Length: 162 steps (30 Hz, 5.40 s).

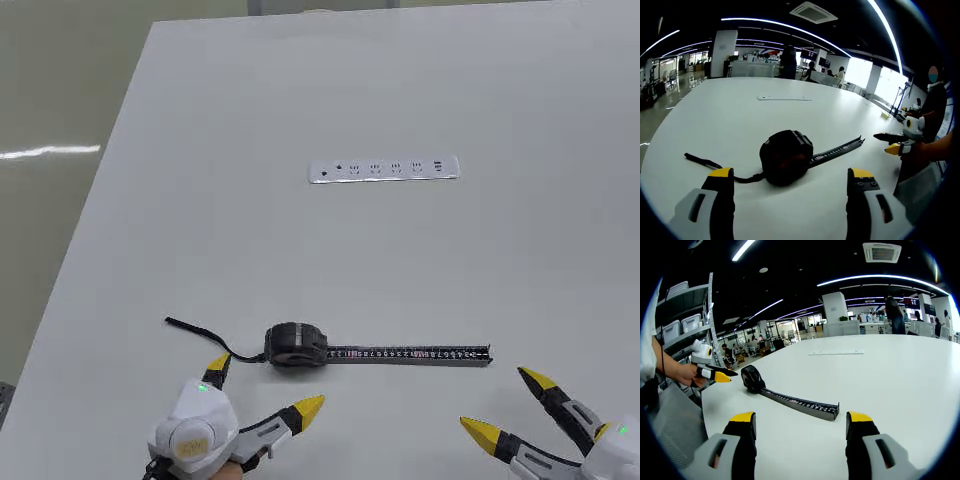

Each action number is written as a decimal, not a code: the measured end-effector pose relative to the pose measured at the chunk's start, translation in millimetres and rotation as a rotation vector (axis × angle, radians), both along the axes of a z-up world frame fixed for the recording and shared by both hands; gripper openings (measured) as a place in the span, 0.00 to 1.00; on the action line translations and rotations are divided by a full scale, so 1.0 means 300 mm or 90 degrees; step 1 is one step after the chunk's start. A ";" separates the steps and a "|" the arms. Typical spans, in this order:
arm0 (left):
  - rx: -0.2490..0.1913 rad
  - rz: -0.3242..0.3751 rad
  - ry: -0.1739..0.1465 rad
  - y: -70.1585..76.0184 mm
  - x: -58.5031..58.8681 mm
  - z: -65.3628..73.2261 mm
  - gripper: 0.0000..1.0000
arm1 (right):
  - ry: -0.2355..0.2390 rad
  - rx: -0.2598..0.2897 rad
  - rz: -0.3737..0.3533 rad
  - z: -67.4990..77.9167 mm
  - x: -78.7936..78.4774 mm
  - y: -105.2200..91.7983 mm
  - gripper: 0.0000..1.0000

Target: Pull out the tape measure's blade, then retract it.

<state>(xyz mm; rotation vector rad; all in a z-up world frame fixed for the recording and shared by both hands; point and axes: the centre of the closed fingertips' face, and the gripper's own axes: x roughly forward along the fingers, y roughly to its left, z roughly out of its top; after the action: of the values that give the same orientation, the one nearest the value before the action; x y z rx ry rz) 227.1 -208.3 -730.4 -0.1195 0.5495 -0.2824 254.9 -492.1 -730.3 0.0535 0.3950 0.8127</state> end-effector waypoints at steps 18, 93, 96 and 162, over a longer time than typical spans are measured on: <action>-0.002 0.055 0.017 -0.011 0.071 -0.025 0.94 | 0.003 -0.007 0.018 -0.028 0.058 -0.017 0.73; -0.024 0.236 0.142 -0.039 0.213 -0.150 0.83 | 0.021 -0.011 0.079 -0.072 0.176 0.004 0.65; -0.026 0.243 0.148 -0.037 0.210 -0.155 0.82 | 0.019 -0.009 0.079 -0.076 0.183 0.002 0.65; 0.012 0.272 0.154 -0.016 0.209 -0.170 0.77 | 0.006 -0.058 0.260 -0.164 0.193 0.024 0.24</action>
<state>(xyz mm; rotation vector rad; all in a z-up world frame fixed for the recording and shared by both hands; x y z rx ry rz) 289.7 -213.0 -781.5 -0.2504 0.7491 0.1568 312.8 -485.0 -779.5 -0.1129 0.4588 1.1965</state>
